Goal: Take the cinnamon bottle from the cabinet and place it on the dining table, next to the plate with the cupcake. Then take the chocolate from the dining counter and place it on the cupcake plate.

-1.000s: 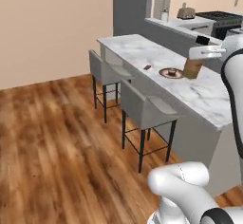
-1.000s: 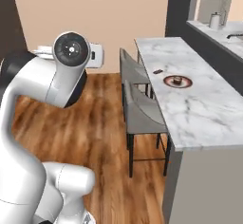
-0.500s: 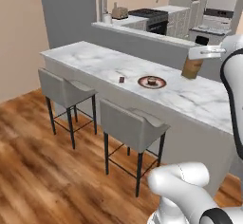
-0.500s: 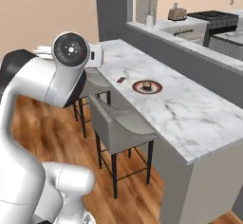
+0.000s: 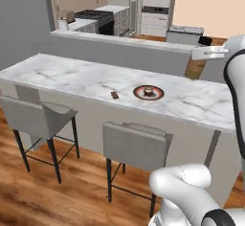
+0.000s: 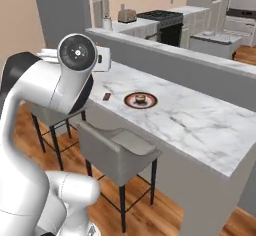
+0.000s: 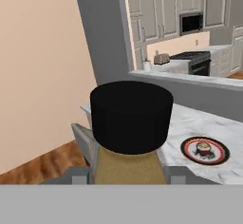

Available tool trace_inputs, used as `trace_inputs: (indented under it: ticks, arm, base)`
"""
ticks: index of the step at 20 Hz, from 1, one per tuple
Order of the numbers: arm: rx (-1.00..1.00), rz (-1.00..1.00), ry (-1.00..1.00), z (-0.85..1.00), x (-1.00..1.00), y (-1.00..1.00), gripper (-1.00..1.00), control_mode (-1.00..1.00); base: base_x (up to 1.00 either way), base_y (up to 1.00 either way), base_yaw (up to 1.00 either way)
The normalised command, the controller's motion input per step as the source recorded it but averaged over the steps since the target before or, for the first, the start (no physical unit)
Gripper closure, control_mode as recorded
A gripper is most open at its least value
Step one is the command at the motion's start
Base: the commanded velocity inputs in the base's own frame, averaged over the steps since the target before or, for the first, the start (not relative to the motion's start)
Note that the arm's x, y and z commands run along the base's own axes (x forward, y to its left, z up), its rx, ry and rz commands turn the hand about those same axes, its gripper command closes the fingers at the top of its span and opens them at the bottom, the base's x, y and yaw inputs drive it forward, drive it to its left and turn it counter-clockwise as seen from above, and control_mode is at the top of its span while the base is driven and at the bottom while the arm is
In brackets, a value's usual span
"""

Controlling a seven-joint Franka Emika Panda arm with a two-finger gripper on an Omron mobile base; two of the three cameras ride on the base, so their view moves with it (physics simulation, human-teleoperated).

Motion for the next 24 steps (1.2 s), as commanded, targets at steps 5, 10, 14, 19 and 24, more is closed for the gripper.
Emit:
trace_inputs:
  ticks: [5, 10, 14, 19, 24]
  arm:
    - [0.0, 0.0, 0.0, 0.0, 0.0, 0.0, 1.0, 1.0]
    - [0.0, 0.0, 0.0, 0.0, 0.0, 0.0, 1.0, 1.0]
    - [0.0, 0.0, 0.0, 0.0, 0.0, 0.0, 1.0, 1.0]
    - [0.0, 0.0, 0.0, 0.0, 0.0, 0.0, 1.0, 1.0]
    - [0.0, 0.0, 0.0, 0.0, 0.0, 0.0, 1.0, 1.0]
  base:
    - [0.29, 0.91, -0.42]
    - [0.69, 0.53, -0.45]
    - [0.76, 0.43, -0.44]
    - [0.71, 0.36, -0.4]
    - [0.6, 0.25, -0.4]
